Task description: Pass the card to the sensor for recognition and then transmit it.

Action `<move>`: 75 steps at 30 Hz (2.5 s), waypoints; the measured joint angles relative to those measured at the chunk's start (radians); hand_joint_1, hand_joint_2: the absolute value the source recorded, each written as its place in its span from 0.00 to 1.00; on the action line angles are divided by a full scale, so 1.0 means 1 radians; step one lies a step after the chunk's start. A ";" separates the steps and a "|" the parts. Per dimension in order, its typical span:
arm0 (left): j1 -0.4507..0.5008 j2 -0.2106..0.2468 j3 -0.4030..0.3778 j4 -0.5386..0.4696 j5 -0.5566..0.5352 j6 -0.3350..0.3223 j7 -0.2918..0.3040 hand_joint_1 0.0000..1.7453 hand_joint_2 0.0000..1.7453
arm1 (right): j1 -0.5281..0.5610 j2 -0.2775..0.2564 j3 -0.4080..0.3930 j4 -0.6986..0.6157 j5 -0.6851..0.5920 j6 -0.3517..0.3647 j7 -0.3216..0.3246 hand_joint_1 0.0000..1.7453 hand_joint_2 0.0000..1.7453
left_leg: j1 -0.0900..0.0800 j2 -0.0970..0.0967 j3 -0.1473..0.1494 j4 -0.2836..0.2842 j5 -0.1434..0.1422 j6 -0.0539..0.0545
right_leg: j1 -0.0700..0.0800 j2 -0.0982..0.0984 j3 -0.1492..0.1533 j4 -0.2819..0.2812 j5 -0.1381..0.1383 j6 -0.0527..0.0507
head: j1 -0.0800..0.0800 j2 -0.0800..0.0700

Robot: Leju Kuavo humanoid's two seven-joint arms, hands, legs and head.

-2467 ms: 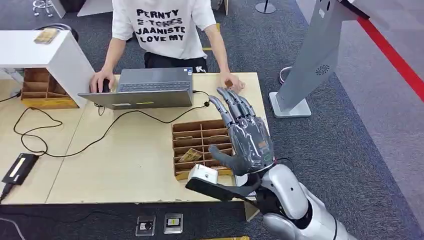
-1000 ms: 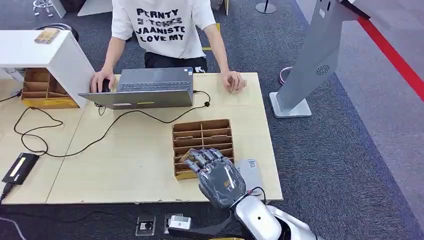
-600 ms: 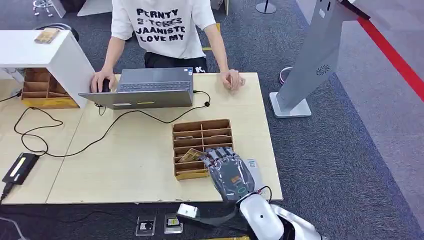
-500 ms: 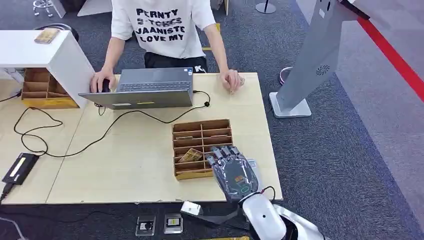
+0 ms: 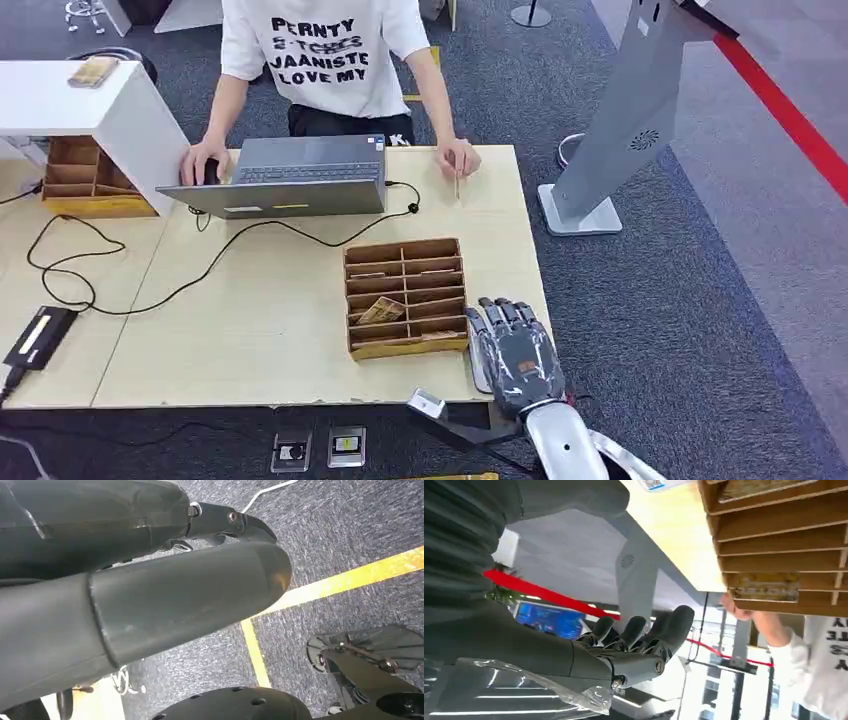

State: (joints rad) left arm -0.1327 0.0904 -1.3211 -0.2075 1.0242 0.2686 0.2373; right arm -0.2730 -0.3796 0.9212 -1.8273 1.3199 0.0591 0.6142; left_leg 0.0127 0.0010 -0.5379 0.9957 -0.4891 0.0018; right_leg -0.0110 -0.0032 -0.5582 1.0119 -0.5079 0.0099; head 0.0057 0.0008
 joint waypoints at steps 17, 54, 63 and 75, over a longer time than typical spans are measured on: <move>-0.001 0.000 -0.003 0.000 0.013 -0.001 0.005 0.00 0.00 | 0.028 0.027 -0.018 -0.025 -0.056 -0.006 -0.096 0.31 1.00 | 0.000 0.000 0.000 0.000 0.000 0.000 | 0.000 0.000 0.000 0.000 0.000 0.000 | 0.000 0.000; -0.002 0.000 -0.002 0.000 0.062 0.015 0.027 0.00 0.00 | -0.165 0.218 0.116 0.327 -0.215 -0.165 -0.178 0.39 1.00 | 0.000 -0.001 -0.001 0.000 0.000 0.000 | 0.000 -0.001 0.000 0.000 0.000 0.000 | 0.000 0.000; -0.001 0.000 -0.002 0.000 0.061 0.017 0.016 0.00 0.00 | -0.169 0.217 0.124 0.387 -0.225 -0.184 -0.176 0.39 1.00 | 0.000 -0.001 -0.001 0.000 0.000 0.000 | 0.000 -0.001 0.000 0.000 0.000 0.000 | 0.000 0.000; -0.001 0.000 -0.002 0.000 0.058 0.028 0.007 0.00 0.00 | -0.172 0.211 0.123 0.449 -0.243 -0.228 -0.171 0.43 1.00 | 0.000 -0.001 -0.001 0.000 0.000 0.000 | 0.000 -0.001 0.000 0.000 0.000 0.000 | 0.000 0.000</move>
State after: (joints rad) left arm -0.1339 0.0900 -1.3230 -0.2075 1.0826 0.2968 0.2441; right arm -0.4445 -0.1686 1.0441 -1.3782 1.0769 -0.1686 0.4429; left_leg 0.0128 0.0001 -0.5387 0.9956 -0.4890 0.0017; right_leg -0.0109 -0.0040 -0.5582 1.0121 -0.5079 0.0099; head 0.0057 0.0008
